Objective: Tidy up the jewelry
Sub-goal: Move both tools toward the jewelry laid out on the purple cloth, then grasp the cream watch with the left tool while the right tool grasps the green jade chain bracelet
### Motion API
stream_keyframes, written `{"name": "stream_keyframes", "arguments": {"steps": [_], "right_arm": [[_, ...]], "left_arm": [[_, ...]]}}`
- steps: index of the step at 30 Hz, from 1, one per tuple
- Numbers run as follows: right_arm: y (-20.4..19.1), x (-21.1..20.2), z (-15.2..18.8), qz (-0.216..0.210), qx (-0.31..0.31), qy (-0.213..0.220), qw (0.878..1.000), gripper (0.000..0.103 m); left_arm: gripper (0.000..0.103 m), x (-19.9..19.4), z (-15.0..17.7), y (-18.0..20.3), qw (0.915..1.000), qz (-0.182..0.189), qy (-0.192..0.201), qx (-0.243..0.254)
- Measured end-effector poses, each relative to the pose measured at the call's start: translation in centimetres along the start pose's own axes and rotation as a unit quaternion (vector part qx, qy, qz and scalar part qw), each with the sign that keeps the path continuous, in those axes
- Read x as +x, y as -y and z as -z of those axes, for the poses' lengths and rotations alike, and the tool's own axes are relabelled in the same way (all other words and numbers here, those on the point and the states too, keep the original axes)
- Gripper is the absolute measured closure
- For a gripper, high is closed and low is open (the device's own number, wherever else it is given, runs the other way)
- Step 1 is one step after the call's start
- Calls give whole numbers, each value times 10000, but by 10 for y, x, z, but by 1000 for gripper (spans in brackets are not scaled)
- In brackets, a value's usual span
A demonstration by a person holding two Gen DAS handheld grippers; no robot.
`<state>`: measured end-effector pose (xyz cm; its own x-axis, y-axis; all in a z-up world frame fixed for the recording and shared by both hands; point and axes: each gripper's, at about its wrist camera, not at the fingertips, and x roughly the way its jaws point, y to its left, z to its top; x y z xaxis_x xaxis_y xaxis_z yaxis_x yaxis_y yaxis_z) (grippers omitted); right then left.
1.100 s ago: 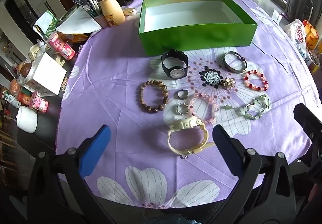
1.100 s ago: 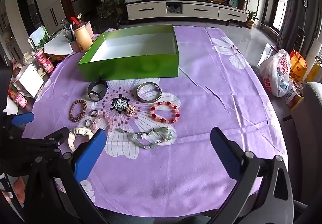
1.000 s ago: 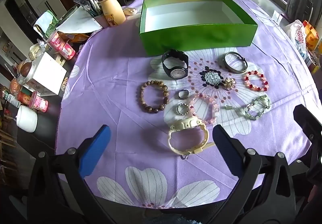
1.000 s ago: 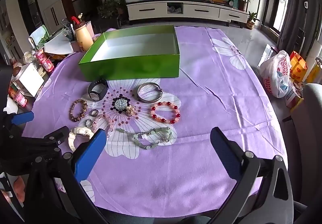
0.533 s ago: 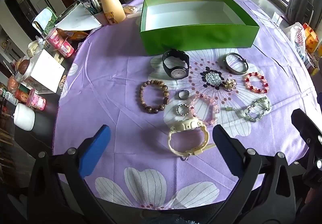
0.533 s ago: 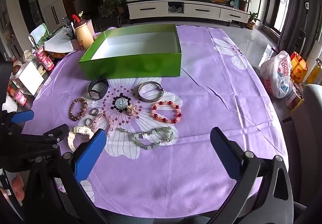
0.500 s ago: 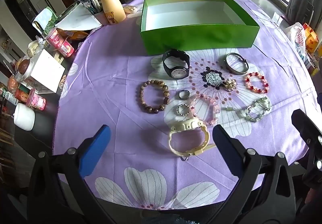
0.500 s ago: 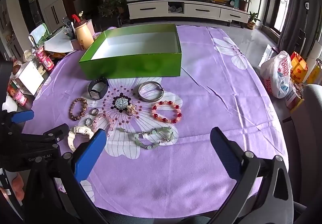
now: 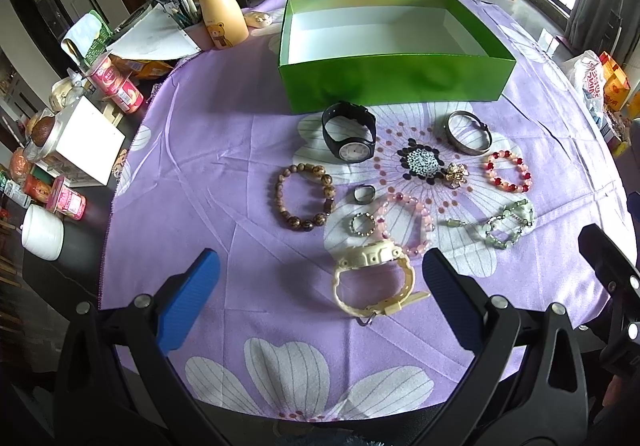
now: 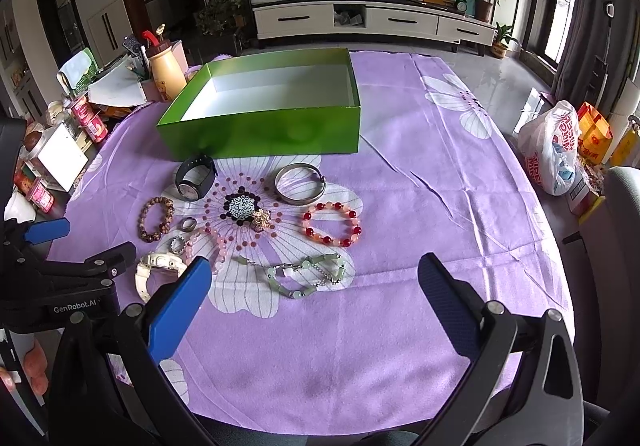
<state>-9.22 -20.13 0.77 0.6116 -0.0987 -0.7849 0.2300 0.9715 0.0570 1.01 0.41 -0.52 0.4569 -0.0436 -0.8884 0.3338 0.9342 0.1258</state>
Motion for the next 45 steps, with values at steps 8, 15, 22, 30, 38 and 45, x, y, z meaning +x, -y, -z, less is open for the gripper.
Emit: {"name": "stream_keyframes", "arguments": {"steps": [8, 15, 22, 30, 38, 45], "right_arm": [[-1, 0, 0, -136, -29, 23, 9999, 1], [7, 6, 6, -232, 88, -20, 9997, 1], [18, 7, 2, -369, 281, -30, 9989, 1], [29, 17, 9, -527, 463, -140, 9974, 1], [39, 28, 16, -529, 613, -184, 9965, 1], [46, 41, 27, -519, 707, -307, 9957, 5]], "left_arm": [[2, -5, -4, -4, 9999, 96, 111, -80], [2, 1, -1, -11, 9993, 313, 108, -178], [2, 10, -3, -25, 9968, 670, -46, -438], [2, 23, 6, -32, 9947, 875, -252, -468], [2, 39, 19, -42, 9923, 1017, -447, -548], [5, 52, 33, -33, 9935, 938, -544, -336]]}}
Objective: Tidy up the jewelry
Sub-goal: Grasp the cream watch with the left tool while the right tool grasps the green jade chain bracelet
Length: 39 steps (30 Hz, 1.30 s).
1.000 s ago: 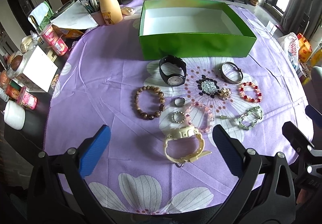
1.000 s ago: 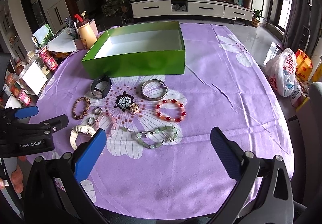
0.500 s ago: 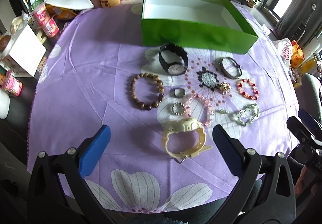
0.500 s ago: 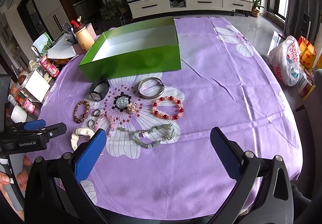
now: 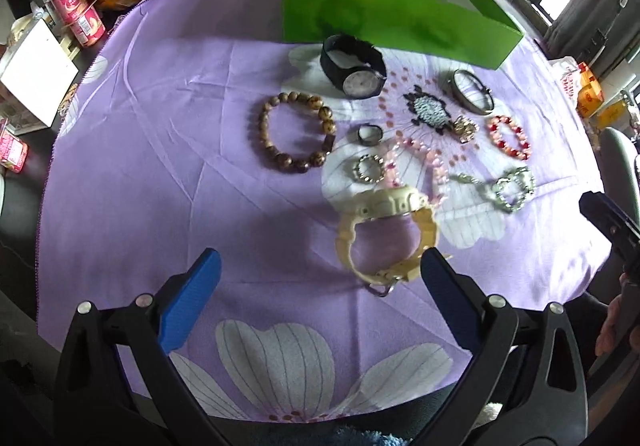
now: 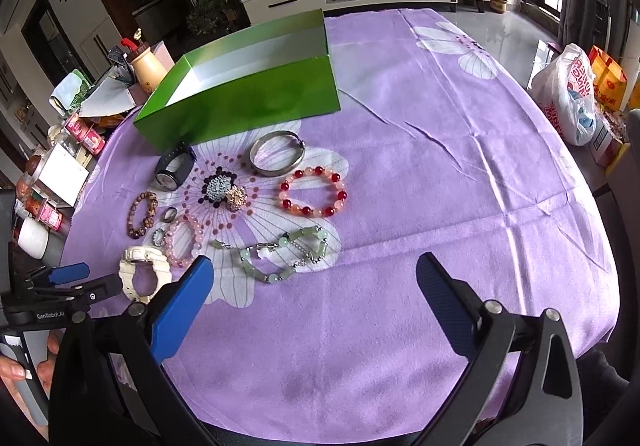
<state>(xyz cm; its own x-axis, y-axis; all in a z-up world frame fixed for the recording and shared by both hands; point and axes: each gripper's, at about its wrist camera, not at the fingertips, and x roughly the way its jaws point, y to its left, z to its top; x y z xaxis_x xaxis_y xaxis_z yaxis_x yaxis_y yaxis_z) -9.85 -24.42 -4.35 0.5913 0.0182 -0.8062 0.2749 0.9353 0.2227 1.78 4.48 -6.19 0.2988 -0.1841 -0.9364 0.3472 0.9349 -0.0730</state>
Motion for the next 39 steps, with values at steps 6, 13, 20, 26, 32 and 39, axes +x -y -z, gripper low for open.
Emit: {"name": "stream_keyframes", "arguments": {"steps": [6, 13, 20, 26, 32, 39], "right_arm": [[0, 12, 5, 75, -100, -47, 9999, 17], [-10, 33, 5, 237, -387, -128, 9989, 34], [-13, 53, 1, 361, -553, -149, 9977, 49], [-18, 64, 2, 522, -807, -81, 9953, 66], [-23, 66, 2, 477, -888, 2, 9949, 96], [-33, 37, -1, 246, -1020, 414, 9936, 96]], "left_arm": [[26, 7, 2, 2, 9999, -137, 70, -16], [49, 17, 2, 6, 9999, -129, 2, 82], [61, 26, 1, 11, 9996, -174, -25, 217], [75, 27, 0, 12, 9994, -197, 89, 273], [97, 27, 0, 13, 9992, -159, 220, 298], [97, 17, 0, 5, 9993, -29, 313, 208]]}}
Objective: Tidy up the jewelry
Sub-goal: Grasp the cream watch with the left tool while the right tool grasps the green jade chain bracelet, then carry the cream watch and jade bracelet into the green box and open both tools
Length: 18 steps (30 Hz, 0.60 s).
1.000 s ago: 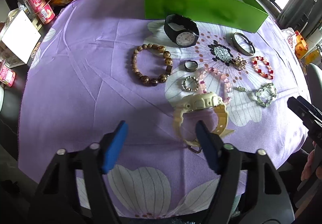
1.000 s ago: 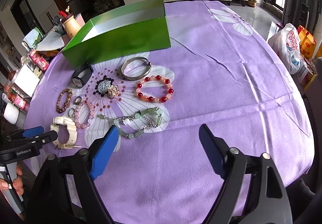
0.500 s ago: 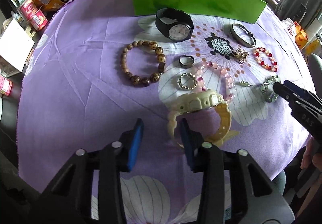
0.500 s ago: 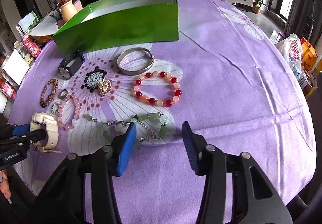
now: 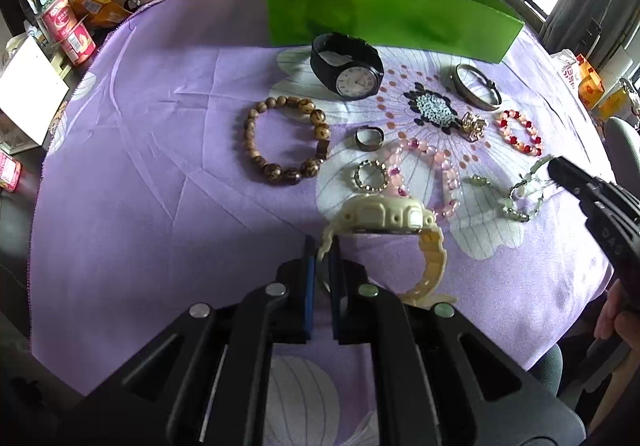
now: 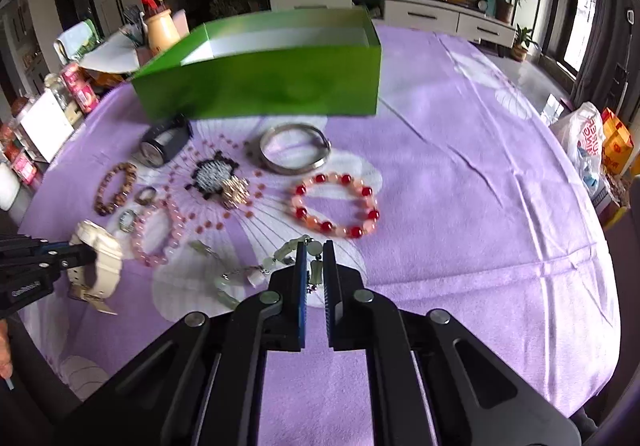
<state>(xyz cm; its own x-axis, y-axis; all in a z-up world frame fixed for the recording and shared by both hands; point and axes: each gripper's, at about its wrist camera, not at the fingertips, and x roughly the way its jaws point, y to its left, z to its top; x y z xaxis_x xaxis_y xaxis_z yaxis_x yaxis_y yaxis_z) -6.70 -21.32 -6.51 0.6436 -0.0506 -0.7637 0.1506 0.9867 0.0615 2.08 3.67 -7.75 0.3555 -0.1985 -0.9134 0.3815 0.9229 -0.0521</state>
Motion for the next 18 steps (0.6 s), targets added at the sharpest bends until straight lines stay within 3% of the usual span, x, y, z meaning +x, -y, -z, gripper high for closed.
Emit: {"name": "stream_keyframes", "arguments": {"steps": [11, 18], "right_arm": [[-10, -49, -21, -143, -203, 544, 9982, 96], [-9, -71, -47, -218, -235, 830, 9960, 96]], "left_arm": [[97, -42, -15, 5, 9990, 87, 443, 58], [97, -66, -45, 4, 9972, 221, 714, 47]]}}
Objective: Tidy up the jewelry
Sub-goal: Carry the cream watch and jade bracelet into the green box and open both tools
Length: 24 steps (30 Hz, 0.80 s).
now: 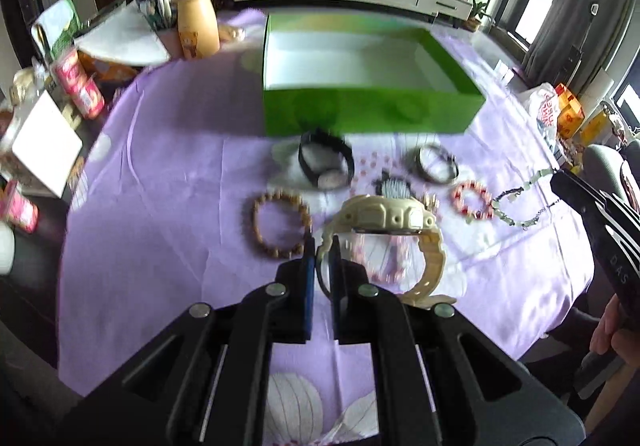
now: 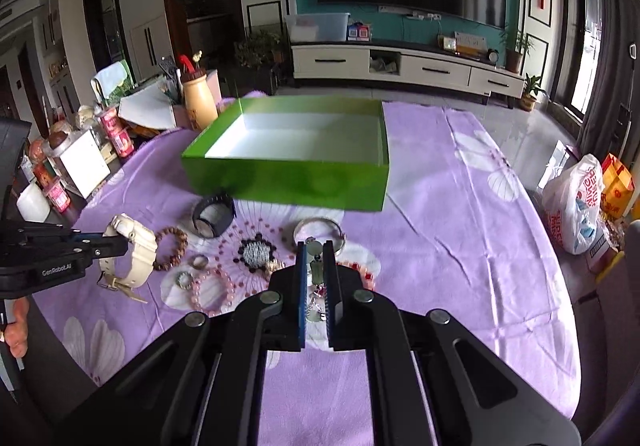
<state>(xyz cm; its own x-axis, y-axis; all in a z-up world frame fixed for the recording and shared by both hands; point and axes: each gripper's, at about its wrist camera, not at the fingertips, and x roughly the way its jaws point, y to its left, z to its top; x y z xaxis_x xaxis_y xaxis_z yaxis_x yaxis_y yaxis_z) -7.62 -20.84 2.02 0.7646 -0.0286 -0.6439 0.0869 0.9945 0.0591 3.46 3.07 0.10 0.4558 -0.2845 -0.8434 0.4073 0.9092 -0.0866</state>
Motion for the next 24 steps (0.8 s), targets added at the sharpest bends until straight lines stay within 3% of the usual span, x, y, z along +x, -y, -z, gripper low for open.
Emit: {"name": "stream_keyframes", "arguments": {"steps": [7, 14, 19, 24], "right_arm": [[-1, 5, -43, 33, -86, 270, 9996, 96], [-1, 41, -90, -8, -94, 359, 9993, 96], [4, 81, -113, 7, -44, 243, 9997, 96], [9, 133, -119, -101, 73, -133, 9998, 96]], "left_arm": [[97, 3, -60, 1, 9997, 4, 226, -23], [97, 31, -126, 2, 9994, 41, 290, -201], [96, 64, -161, 1, 9992, -51, 231, -307], [96, 113, -181, 0, 9990, -256, -81, -369]]}}
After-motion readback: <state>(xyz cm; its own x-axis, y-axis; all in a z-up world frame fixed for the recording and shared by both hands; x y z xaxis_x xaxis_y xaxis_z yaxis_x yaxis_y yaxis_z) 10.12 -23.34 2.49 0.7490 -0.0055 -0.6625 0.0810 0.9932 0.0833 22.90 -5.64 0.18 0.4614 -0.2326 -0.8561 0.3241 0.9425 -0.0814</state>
